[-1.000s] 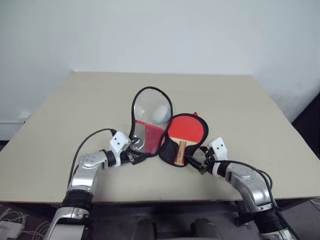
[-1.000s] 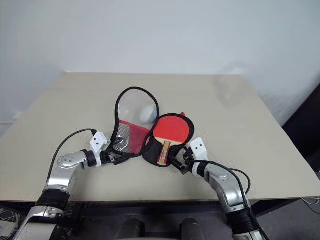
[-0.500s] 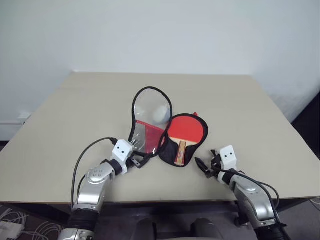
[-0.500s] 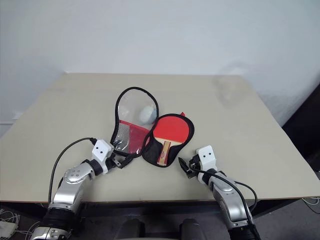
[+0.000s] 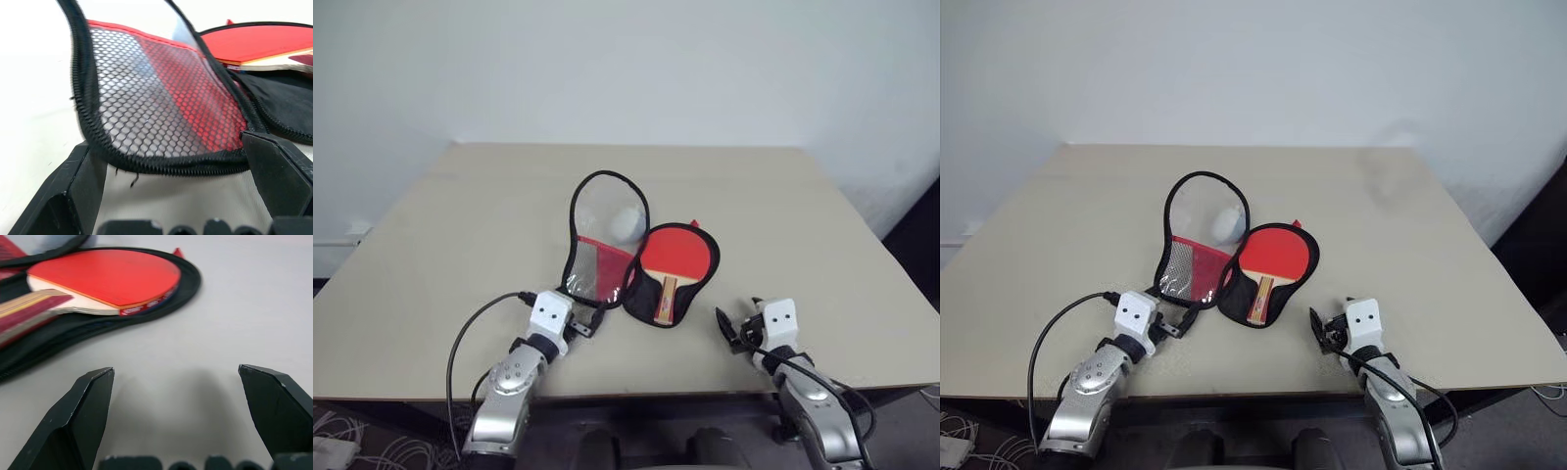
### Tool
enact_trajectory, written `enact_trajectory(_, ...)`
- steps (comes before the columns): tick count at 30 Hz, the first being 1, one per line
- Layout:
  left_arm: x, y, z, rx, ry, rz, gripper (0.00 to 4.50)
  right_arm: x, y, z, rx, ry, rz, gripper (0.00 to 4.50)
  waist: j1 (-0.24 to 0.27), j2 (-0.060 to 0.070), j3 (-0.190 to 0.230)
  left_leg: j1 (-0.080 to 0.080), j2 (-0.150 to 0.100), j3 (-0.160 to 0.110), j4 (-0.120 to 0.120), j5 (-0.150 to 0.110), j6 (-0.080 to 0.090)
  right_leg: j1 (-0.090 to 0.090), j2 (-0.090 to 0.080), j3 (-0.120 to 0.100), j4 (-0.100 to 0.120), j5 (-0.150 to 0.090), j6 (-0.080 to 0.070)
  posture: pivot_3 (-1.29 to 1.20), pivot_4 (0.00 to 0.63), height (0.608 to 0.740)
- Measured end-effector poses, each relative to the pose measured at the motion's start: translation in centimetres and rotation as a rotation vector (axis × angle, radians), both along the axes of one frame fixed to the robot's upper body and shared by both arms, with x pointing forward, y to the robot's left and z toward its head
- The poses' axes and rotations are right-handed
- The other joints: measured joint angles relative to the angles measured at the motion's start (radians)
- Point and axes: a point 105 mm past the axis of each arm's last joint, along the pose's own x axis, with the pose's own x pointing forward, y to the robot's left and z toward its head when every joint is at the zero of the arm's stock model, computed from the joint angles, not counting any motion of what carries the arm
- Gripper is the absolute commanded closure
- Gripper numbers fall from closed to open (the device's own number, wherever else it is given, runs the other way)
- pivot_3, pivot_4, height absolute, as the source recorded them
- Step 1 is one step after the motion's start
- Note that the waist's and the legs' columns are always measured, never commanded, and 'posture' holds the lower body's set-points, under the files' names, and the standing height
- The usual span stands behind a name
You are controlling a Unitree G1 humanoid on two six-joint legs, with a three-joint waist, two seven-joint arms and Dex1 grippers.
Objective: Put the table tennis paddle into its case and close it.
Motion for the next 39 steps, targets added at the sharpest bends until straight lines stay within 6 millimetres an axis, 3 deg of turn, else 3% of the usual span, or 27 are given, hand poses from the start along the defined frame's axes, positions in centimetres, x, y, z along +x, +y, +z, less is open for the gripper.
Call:
enact_trajectory(18, -4.1, 1.9, 0.5, -0.023, -0.037, 0.351, 0.00, -2.0, -3.4, 1.6, -0.081, -0.135, -0.232, 0.10, 0.003, 0.005, -0.002, -0.001, 0.001, 0.000, -0.002, -0.002, -0.001, -0.002, -0.001, -0.001, -0.002, -0.001, -0.001, 0.00, 0.000, 0.740)
enact_trajectory(22, -3.6, 1.7, -0.4, -0.021, 0.004, 0.306, 0.00, -1.8, -3.2, -0.4, -0.067, -0.048, -0.220, 0.10, 0.013, 0.011, -0.005, -0.001, 0.001, 0.000, -0.002, -0.002, 0.000, -0.002, -0.002, -0.002, -0.002, -0.001, -0.001, 0.00, 0.000, 0.740)
enact_trajectory(39, 0.1, 1.2, 0.4, -0.046, 0.047, 0.085, 0.00, 1.6, -1.6, 1.2, 0.099, -0.043, -0.110, 0.10, 0.021, 0.016, -0.007, 0.000, 0.001, 0.001, 0.001, -0.002, 0.000, -0.001, -0.001, -0.002, -0.001, 0.000, -0.001, 0.00, 0.000, 0.740)
